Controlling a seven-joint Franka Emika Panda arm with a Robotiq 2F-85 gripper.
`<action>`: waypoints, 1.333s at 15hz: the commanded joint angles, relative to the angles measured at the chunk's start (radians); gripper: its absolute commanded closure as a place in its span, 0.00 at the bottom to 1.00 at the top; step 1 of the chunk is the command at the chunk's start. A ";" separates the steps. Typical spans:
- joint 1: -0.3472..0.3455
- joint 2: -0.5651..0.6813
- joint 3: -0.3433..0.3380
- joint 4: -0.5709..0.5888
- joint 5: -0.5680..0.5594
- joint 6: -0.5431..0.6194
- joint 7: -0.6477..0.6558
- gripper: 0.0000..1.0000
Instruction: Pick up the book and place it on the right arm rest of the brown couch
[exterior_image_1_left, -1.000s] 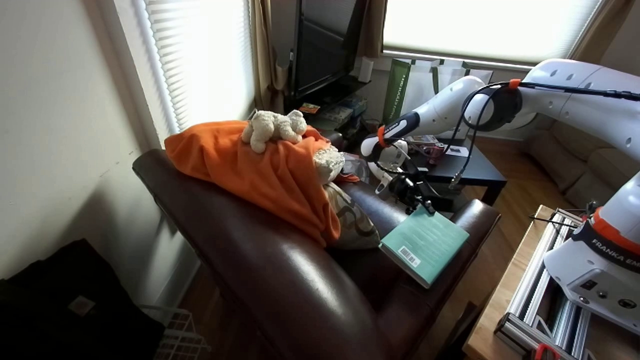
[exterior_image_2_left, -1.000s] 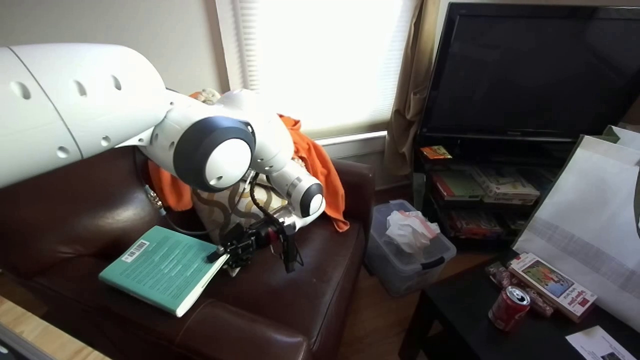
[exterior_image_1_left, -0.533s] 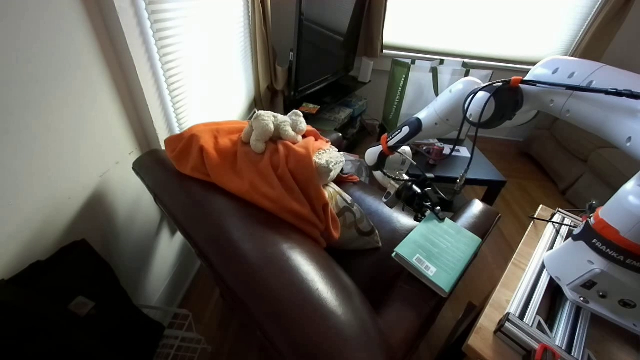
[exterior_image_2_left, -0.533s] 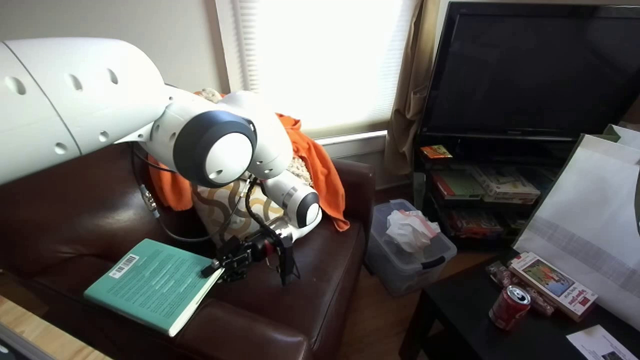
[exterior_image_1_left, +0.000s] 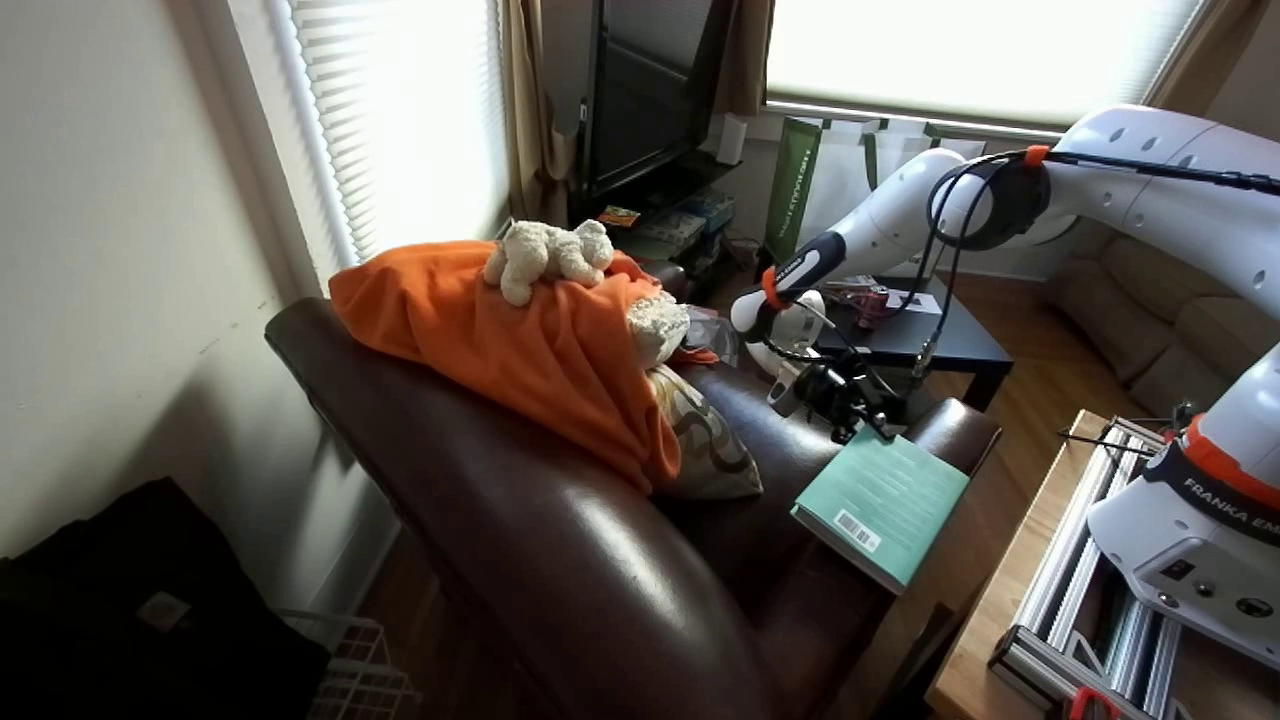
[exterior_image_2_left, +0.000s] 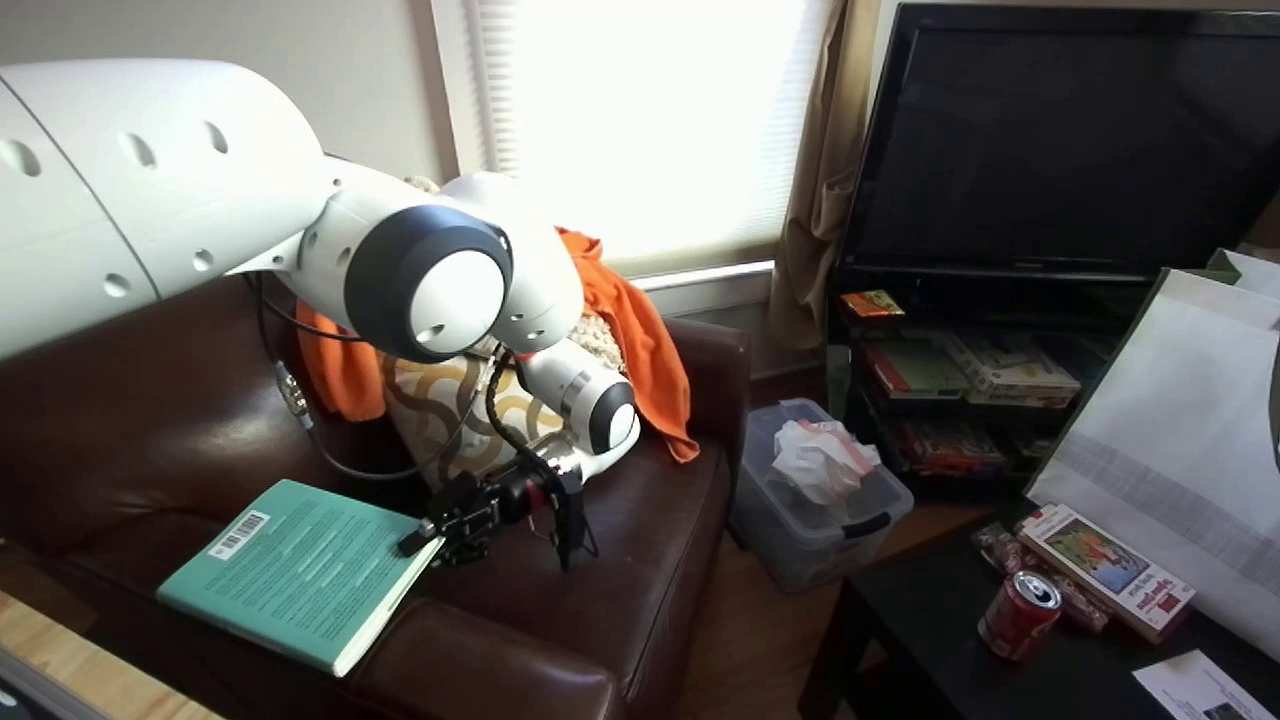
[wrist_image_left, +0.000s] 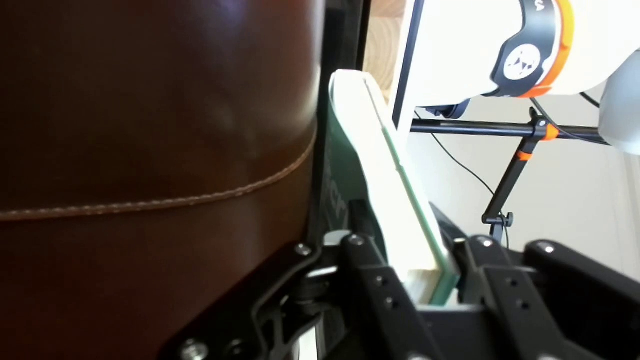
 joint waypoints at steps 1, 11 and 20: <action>0.007 -0.007 0.004 -0.014 -0.007 0.010 -0.004 0.93; 0.101 -0.031 0.001 -0.120 -0.046 0.069 0.000 0.93; 0.029 -0.099 -0.041 -0.179 0.054 0.109 0.098 0.01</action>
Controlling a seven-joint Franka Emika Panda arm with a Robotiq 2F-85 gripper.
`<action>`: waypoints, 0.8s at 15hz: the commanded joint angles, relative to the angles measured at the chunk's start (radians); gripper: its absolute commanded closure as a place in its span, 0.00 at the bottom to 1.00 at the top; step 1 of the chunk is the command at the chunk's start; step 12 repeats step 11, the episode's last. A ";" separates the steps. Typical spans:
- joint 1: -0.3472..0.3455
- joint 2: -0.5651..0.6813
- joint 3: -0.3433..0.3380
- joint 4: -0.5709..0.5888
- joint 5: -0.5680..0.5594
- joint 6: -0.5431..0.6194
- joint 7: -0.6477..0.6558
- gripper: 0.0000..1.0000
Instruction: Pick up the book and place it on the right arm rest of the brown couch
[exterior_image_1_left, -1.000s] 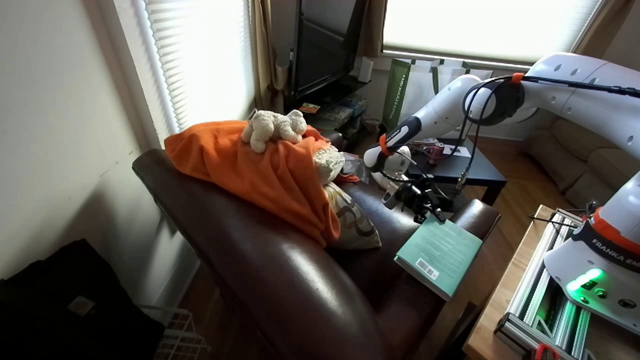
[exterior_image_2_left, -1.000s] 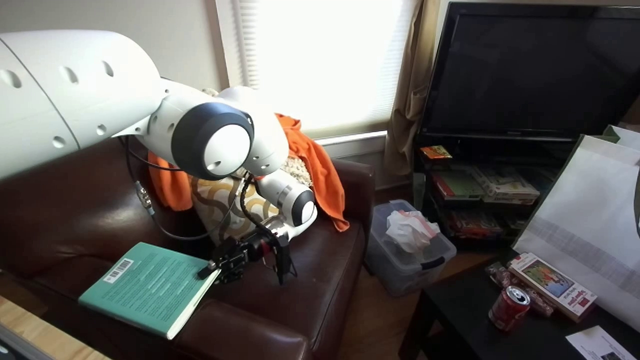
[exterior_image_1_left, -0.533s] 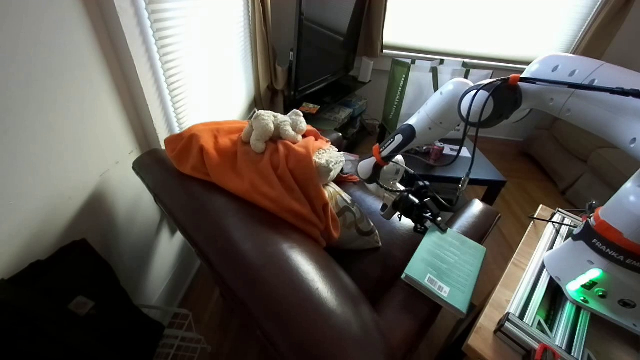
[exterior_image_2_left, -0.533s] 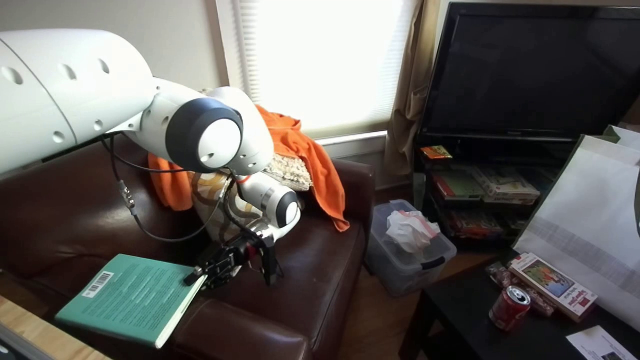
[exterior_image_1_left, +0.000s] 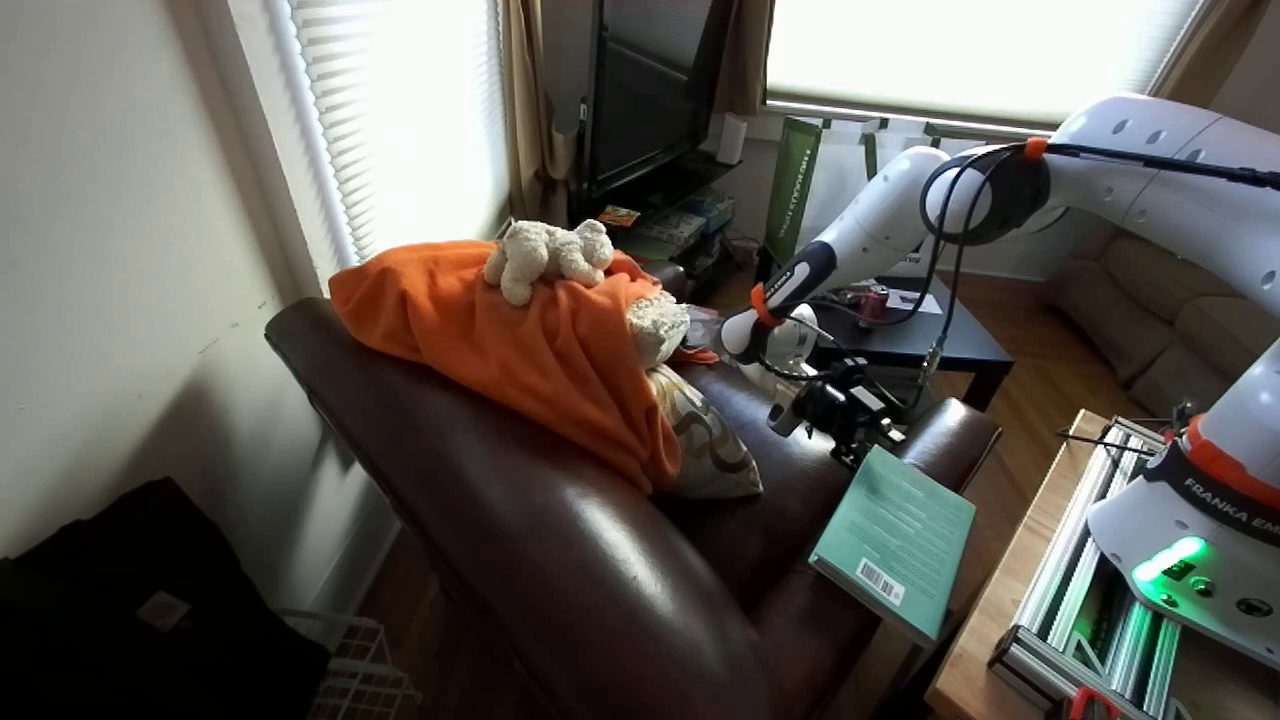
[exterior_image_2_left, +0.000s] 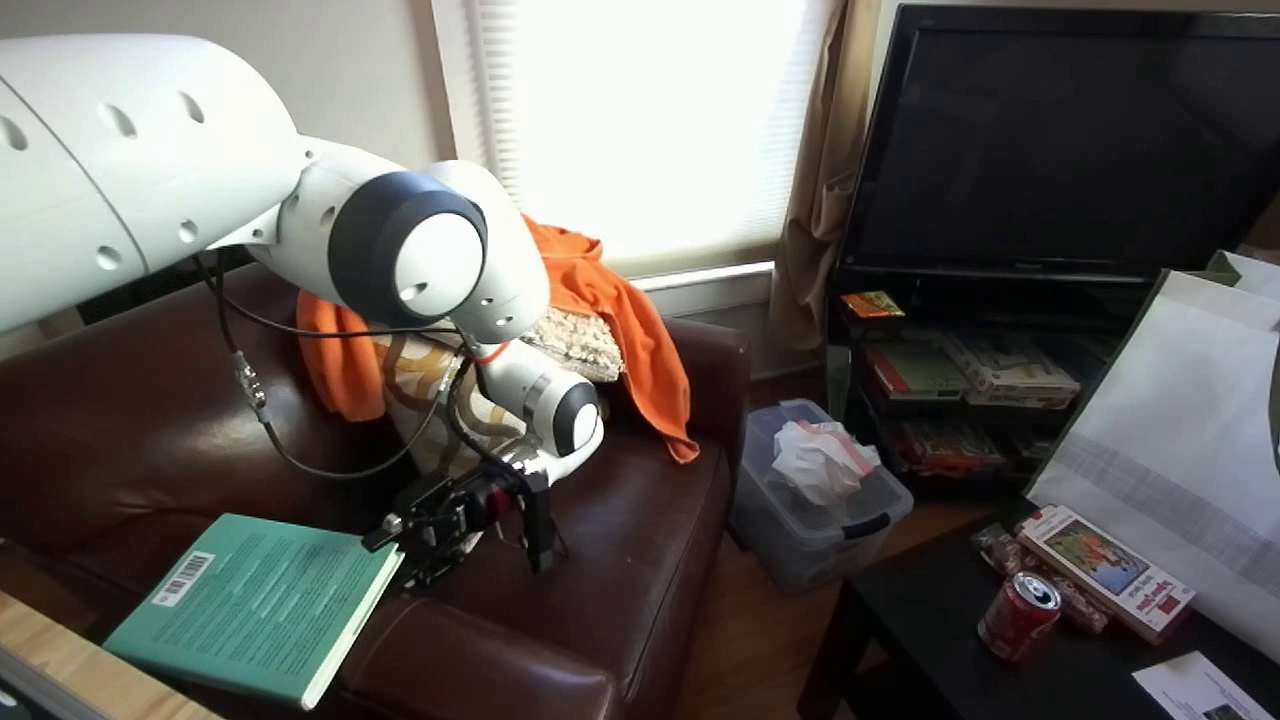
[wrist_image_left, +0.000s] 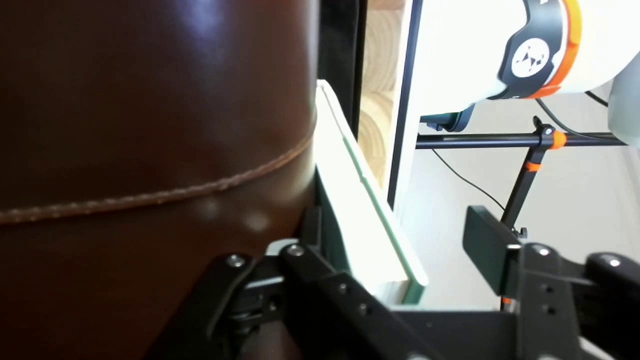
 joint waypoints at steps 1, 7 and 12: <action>-0.072 -0.064 -0.031 -0.051 0.072 0.057 0.094 0.00; -0.158 -0.291 -0.094 -0.240 0.127 0.240 0.162 0.00; -0.177 -0.310 -0.092 -0.211 0.128 0.257 0.170 0.00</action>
